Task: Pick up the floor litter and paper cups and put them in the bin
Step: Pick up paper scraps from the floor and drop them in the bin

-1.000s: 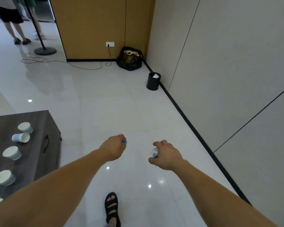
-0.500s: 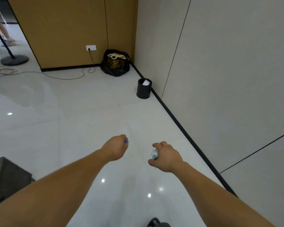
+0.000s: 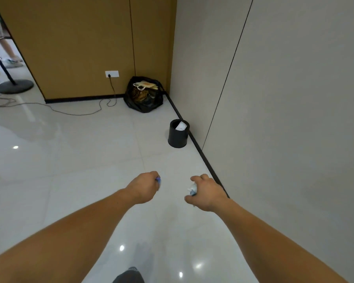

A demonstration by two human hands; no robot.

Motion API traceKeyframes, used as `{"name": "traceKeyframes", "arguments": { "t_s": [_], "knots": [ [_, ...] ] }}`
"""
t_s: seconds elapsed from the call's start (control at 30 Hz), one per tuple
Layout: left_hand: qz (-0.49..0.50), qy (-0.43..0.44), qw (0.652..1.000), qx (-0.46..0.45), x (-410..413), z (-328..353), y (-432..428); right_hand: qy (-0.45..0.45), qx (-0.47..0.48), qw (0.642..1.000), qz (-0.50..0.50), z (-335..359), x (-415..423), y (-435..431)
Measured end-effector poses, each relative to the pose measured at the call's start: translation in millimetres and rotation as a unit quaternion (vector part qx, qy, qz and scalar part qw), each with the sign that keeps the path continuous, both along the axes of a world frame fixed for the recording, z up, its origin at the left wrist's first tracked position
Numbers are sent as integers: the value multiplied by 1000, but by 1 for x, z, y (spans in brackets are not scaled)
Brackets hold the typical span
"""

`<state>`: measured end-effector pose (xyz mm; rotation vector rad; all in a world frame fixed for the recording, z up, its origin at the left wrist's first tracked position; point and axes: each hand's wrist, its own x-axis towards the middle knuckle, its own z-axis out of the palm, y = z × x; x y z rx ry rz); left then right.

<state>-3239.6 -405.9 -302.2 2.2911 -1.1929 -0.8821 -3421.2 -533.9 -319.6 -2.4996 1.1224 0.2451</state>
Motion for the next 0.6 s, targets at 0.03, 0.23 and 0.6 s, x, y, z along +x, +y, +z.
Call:
{"name": "traceKeyframes", "arguments": {
  "t_s": [0.03, 0.23, 0.6],
  "knots": [
    [4, -4, 1000, 1, 15, -2, -19, 5, 1, 1000, 3, -2, 11, -18],
    [13, -1, 1000, -14, 114, -21, -147, 23, -8, 1000, 5, -17, 102, -138],
    [-25, 13, 1000, 4, 249, -17, -354, 42, 13, 999, -29, -20, 240, -330]
  ]
}}
